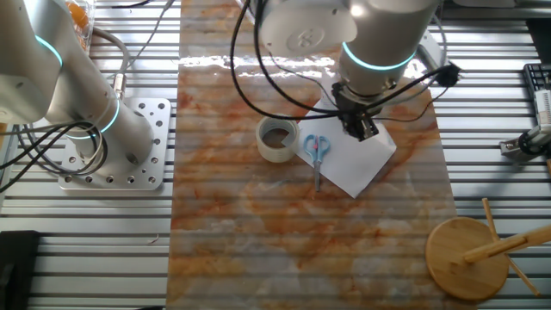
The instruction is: Unfold a piece of paper
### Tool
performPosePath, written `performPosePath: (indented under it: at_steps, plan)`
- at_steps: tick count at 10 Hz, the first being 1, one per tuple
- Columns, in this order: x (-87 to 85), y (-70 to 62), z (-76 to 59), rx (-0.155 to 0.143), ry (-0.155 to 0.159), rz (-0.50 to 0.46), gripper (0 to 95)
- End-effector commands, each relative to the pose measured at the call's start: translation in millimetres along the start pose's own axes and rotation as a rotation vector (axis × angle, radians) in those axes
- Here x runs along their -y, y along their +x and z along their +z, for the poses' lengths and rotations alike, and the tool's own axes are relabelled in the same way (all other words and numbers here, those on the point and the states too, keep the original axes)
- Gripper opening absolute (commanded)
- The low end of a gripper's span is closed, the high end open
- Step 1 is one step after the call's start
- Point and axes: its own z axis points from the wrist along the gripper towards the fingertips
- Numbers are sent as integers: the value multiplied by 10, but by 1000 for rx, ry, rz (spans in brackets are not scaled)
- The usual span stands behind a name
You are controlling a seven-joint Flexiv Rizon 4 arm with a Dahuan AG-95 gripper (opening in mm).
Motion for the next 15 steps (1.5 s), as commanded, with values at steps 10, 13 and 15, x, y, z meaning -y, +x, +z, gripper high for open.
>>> performPosePath:
  at_steps: [10,13,15]
  plan:
    - [-21,-493,6,-10,-4,21,0]
    - [-65,-626,23,-14,-6,28,0]
    - [-104,-677,46,-16,-8,27,0]
